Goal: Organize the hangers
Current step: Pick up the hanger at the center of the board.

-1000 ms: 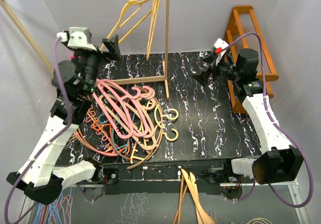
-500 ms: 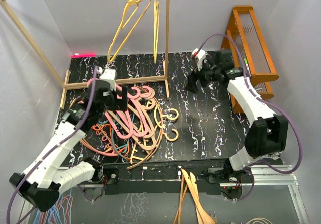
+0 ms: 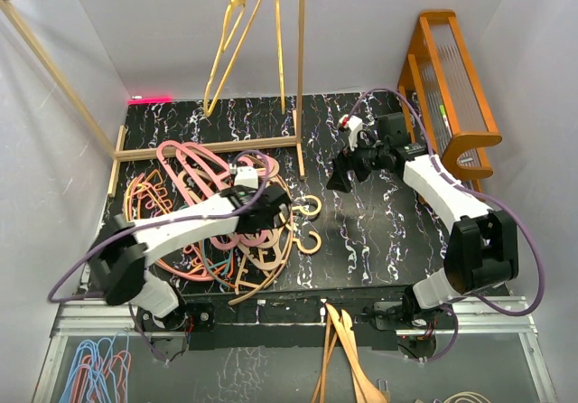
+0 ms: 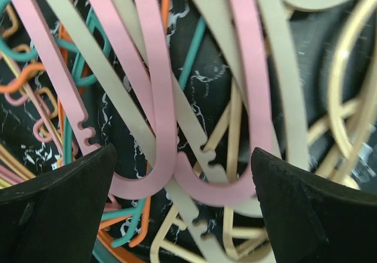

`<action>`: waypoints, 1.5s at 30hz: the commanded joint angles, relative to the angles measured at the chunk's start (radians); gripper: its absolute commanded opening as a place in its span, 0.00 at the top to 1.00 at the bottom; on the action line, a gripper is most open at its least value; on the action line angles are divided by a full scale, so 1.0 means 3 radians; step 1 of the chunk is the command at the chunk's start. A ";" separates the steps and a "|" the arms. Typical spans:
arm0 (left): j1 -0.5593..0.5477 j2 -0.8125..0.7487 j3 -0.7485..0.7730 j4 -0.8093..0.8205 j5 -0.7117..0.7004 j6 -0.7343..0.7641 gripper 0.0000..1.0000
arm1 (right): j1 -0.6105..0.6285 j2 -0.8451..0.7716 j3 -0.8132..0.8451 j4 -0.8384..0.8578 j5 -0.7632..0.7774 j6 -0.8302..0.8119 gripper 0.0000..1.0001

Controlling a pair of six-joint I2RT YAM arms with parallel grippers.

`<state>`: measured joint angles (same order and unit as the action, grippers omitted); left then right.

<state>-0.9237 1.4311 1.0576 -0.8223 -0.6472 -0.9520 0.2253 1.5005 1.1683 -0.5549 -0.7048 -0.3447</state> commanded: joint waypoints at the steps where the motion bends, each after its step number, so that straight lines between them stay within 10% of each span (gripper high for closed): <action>1: -0.0072 0.0470 0.0196 -0.0798 -0.0607 -0.1228 0.04 | 0.0011 -0.0255 -0.0147 0.0299 -0.0011 0.0081 0.02; 38: 0.0487 0.0441 -0.0402 0.0800 0.0146 0.0167 0.64 | 0.0010 -0.0261 -0.0176 0.0351 0.0033 0.0076 0.02; 45: 0.0487 0.0344 -0.0400 0.0787 0.0190 0.0244 1.00 | 0.0011 -0.0277 -0.0213 0.0373 0.0036 0.0074 0.02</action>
<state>-0.7753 1.5654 0.9253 -0.5735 -0.6064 -0.9115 0.2253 1.4292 1.0832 -0.4946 -0.6979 -0.3283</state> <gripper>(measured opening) 0.105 0.984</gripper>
